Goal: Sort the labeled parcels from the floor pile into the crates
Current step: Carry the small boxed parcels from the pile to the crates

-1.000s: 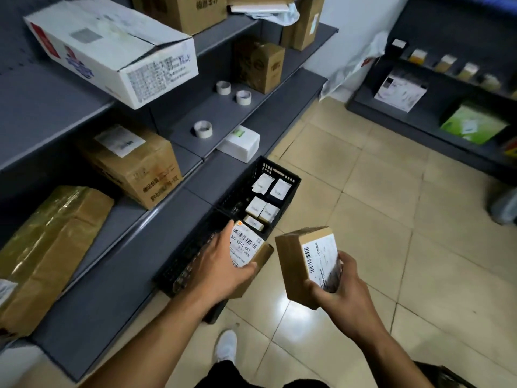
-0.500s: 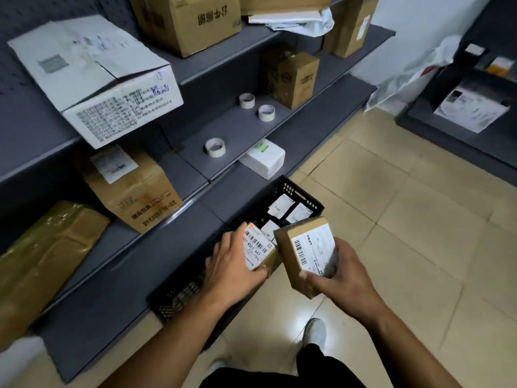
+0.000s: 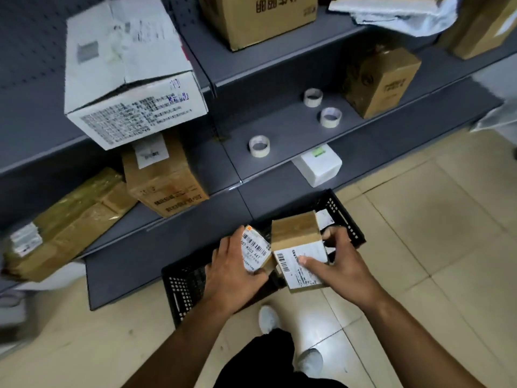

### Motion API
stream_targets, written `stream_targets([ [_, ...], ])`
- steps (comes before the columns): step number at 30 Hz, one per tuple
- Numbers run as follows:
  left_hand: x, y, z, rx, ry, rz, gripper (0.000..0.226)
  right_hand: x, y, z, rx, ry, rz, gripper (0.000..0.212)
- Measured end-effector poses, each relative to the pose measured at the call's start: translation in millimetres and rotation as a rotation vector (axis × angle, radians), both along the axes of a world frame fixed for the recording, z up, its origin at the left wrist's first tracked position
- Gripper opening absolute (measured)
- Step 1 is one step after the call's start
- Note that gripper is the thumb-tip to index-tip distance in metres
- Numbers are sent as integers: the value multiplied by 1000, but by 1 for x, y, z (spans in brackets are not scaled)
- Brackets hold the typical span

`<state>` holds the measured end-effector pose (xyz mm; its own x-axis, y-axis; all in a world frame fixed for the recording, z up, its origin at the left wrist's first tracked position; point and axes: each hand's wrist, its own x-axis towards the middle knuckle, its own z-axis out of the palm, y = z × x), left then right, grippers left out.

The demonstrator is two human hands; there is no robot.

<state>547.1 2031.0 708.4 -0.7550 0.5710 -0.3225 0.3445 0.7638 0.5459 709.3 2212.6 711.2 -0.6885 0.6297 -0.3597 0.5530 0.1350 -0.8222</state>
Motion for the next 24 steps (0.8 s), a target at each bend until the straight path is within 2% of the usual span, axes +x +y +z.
stream_targets([
  [5, -41, 27, -20, 19, -3, 50, 108, -24, 40, -27, -40, 6, 105, 55],
  [10, -62, 31, -44, -208, 116, -10, 102, -32, 99, -73, -16, -46, 100, 80],
  [15, -72, 57, -82, -315, 175, -13, 100, -68, 174, -108, 26, -69, 196, 53],
  [19, -57, 89, -142, -405, 112, 17, 101, -88, 233, -164, 21, -86, 269, 56],
  [24, -46, 121, -240, -443, 111, 4, 104, -76, 287, -255, -66, -100, 222, 56],
])
